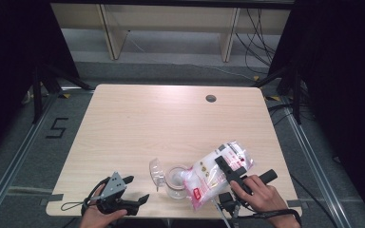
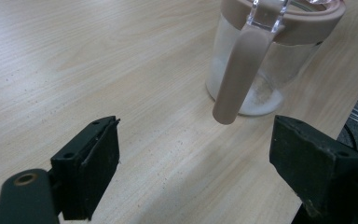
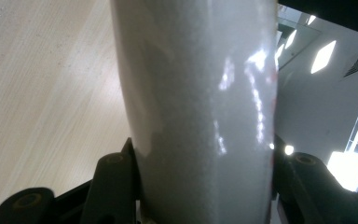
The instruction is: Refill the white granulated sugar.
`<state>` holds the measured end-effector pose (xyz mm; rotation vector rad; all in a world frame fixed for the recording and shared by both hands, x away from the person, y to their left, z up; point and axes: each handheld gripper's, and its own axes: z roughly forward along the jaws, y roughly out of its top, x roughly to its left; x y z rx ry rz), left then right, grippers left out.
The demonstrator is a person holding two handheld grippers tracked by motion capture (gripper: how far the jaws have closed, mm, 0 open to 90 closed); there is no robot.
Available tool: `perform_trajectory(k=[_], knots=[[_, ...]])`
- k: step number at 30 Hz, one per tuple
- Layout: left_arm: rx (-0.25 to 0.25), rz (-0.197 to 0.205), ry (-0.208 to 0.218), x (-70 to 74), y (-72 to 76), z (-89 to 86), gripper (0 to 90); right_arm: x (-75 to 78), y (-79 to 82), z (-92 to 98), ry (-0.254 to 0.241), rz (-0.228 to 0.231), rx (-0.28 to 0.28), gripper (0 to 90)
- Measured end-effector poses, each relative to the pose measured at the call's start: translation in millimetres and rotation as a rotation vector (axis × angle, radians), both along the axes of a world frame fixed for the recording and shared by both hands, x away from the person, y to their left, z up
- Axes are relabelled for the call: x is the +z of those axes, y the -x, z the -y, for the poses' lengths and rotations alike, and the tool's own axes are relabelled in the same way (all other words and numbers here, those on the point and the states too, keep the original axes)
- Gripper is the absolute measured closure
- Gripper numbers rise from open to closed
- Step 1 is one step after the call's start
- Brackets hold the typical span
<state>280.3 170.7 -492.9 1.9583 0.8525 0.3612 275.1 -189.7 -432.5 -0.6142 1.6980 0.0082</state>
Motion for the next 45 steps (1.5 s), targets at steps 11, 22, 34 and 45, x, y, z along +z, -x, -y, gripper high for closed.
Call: perform_trajectory(k=[11,22,34,45], knots=[[0.008,-0.002,0.015,-0.4,0.3,1.1,15.8,0.4,-0.1,-1.5,0.006,-0.005,-0.003,55.3],[0.005,0.001,0.013,-0.1,0.4,0.9,15.8,0.7,0.1,-2.3,-0.002,0.003,0.007,55.9],[0.007,-0.001,0.002,0.8,0.9,0.2,15.8,1.1,-1.8,-1.1,-0.004,-0.004,0.009,56.4],[0.005,-0.002,0.005,0.8,0.8,0.0,15.8,2.8,-2.2,0.3,-0.003,-0.011,0.001,56.8]])
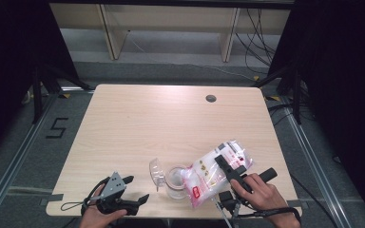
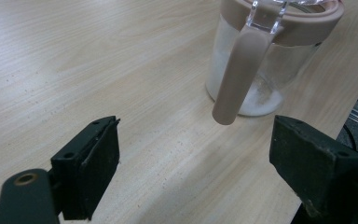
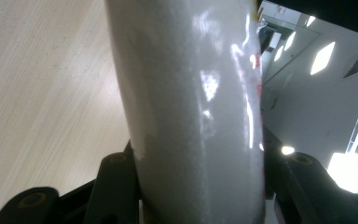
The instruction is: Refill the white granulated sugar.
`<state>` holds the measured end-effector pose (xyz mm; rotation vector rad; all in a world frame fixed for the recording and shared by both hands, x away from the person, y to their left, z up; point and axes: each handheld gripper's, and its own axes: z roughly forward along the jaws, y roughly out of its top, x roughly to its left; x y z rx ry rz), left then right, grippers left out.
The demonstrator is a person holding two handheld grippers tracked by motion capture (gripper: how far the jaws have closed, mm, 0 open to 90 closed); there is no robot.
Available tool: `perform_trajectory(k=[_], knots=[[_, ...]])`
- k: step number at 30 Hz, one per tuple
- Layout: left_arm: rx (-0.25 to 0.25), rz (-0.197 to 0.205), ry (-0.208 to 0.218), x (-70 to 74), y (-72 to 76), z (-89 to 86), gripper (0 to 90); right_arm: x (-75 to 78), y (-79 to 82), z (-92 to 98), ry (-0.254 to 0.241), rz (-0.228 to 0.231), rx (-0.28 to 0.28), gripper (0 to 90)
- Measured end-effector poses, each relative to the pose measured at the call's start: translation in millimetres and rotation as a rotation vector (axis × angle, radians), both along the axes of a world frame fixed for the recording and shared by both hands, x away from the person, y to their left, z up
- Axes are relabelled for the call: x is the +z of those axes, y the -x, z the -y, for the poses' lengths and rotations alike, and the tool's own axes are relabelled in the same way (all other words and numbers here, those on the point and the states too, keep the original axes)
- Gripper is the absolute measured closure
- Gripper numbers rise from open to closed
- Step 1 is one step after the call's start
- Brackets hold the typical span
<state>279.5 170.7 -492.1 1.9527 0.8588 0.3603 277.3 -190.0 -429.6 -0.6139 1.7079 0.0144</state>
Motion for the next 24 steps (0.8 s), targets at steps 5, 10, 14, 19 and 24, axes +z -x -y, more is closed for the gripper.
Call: perform_trajectory(k=[5,10,14,19,24], knots=[[-0.011,0.013,-0.012,0.6,-1.0,-1.1,15.8,0.4,0.1,0.2,-0.006,-0.001,-0.002,57.0],[-0.005,0.005,-0.003,0.4,-0.3,-0.5,15.8,1.2,0.7,0.4,0.002,0.000,0.006,57.1],[-0.014,0.015,-0.014,0.9,-1.0,-1.4,15.8,1.0,1.2,0.7,-0.012,0.007,0.014,57.2],[-0.005,0.004,-0.003,0.5,-0.3,-0.6,15.8,0.0,0.8,0.7,-0.014,0.002,0.018,57.5],[-0.013,0.013,-0.011,0.8,-1.0,-1.3,15.8,0.3,0.6,0.6,-0.007,-0.007,0.011,57.6]])
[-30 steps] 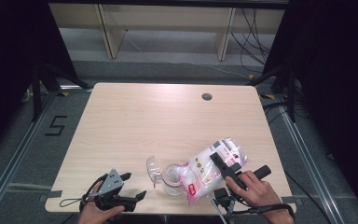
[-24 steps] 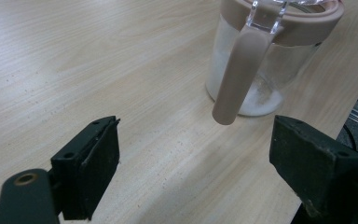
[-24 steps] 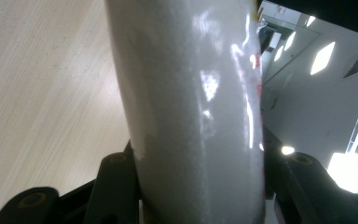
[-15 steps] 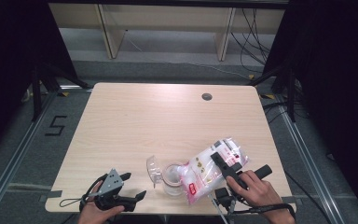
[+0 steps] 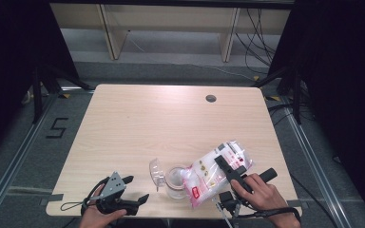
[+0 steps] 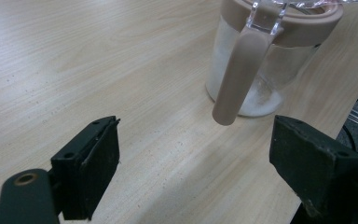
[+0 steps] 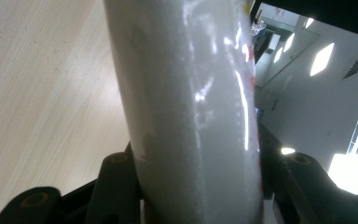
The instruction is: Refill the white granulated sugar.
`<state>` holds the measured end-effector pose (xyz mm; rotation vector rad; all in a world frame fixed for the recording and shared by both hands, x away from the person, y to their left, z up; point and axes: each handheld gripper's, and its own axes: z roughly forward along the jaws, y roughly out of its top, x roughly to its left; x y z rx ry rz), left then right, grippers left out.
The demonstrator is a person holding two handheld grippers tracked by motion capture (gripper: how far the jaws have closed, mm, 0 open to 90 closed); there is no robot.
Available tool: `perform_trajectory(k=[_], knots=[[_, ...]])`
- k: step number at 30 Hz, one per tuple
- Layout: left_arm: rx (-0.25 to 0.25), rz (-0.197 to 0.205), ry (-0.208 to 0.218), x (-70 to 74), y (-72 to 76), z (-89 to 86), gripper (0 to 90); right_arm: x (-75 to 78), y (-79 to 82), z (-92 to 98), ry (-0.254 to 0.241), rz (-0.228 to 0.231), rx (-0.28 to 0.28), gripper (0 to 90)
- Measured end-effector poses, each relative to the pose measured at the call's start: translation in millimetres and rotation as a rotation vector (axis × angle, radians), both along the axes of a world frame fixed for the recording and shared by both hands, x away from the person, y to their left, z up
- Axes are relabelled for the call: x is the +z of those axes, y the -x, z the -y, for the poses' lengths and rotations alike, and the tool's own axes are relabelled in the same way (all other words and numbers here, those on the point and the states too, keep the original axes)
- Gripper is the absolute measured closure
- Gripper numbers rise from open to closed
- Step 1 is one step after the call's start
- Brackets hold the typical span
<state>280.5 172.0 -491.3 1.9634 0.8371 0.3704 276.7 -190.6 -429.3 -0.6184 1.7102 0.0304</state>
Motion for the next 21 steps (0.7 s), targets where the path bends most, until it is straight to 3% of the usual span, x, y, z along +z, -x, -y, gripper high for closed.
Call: perform_trajectory(k=[15,17,21], knots=[[0.003,0.001,-0.003,0.8,0.2,-0.8,15.8,-0.1,-1.2,1.3,-0.012,0.003,0.009,57.9],[0.023,-0.015,0.022,0.3,1.5,0.8,15.8,-0.1,-1.2,1.1,-0.011,0.004,0.010,58.0],[0.022,-0.015,0.024,0.2,1.5,0.7,15.8,-0.4,-1.4,2.1,-0.018,-0.001,0.008,58.1]])
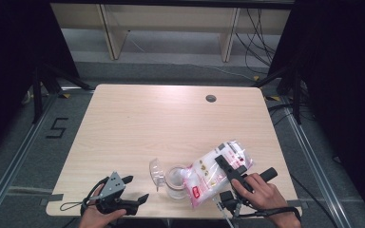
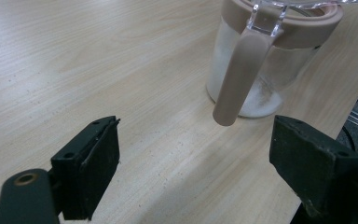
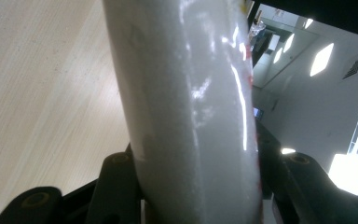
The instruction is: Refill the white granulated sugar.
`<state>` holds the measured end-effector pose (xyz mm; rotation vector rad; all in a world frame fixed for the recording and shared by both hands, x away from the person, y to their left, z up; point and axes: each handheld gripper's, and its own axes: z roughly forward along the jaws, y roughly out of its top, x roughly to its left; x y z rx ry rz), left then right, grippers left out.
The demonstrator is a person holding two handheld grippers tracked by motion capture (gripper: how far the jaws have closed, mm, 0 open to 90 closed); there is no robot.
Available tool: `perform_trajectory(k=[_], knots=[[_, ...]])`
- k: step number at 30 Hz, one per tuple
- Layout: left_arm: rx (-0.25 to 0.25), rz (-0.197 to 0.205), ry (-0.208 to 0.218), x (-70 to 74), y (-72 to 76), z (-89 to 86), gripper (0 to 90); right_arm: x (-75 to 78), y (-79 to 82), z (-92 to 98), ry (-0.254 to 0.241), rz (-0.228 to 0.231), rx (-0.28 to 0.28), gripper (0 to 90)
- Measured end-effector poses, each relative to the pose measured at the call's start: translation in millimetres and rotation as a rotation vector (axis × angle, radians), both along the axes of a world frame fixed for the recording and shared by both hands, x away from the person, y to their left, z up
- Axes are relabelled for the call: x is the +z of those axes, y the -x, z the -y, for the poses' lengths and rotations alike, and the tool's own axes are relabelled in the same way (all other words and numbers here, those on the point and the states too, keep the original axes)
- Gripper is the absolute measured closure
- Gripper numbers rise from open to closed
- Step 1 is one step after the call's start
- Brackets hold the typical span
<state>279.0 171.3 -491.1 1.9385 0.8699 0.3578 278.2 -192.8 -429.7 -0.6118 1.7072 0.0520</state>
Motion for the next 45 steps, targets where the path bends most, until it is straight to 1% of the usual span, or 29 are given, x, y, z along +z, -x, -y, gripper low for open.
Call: perform_trajectory(k=[4,5,6,8,12,13,15,17,20,22,32,34,35,44,45], knots=[[0.000,0.000,0.000,0.0,-0.1,-0.1,15.8,0.0,-0.4,0.2,0.001,-0.001,0.005,58.1],[-0.007,0.007,-0.017,0.6,-0.8,-1.8,15.9,0.3,-0.2,0.2,0.001,0.001,0.005,58.1],[-0.004,0.003,-0.006,0.4,-0.8,-1.8,15.8,0.6,-0.3,0.2,0.004,0.001,0.006,58.2],[-0.015,0.017,-0.019,1.0,-1.9,-3.0,15.9,1.2,-0.6,0.0,0.008,0.003,0.009,58.2],[-0.015,0.017,-0.021,0.9,-1.6,-2.6,15.8,1.4,-0.5,0.1,0.008,0.003,0.007,58.2],[-0.001,0.001,-0.004,0.3,-0.5,-1.5,15.8,1.3,-0.5,0.1,0.008,0.003,0.007,58.2],[-0.003,0.002,-0.004,0.3,-0.7,-1.6,15.8,1.5,-0.5,0.1,0.009,0.005,0.008,58.3],[-0.018,0.018,-0.018,0.8,-1.8,-2.7,15.8,1.5,-0.3,0.1,0.009,0.006,0.008,58.3],[-0.015,0.017,-0.019,0.8,-1.6,-2.7,15.8,1.7,-0.1,0.0,0.011,0.006,0.007,58.4],[-0.016,0.016,-0.017,0.8,-1.6,-2.7,15.8,2.6,0.3,-0.6,0.021,0.004,0.002,58.4],[-0.015,0.015,-0.014,0.8,-1.6,-2.9,15.9,2.9,0.6,-0.5,0.021,0.004,0.001,58.5],[-0.015,0.015,-0.014,0.8,-1.5,-2.7,15.9,2.9,0.8,-0.3,0.018,0.005,0.001,58.6],[-0.003,0.000,0.000,0.3,-0.4,-1.5,15.8,3.1,0.7,-0.4,0.020,0.004,0.002,58.7],[-0.003,0.002,0.000,0.5,-0.6,-1.9,15.9,3.1,0.7,0.3,0.013,-0.002,0.002,59.0],[-0.004,0.003,-0.001,0.6,-0.5,-1.9,15.8,1.4,0.3,1.2,-0.006,-0.004,0.003,59.1]])
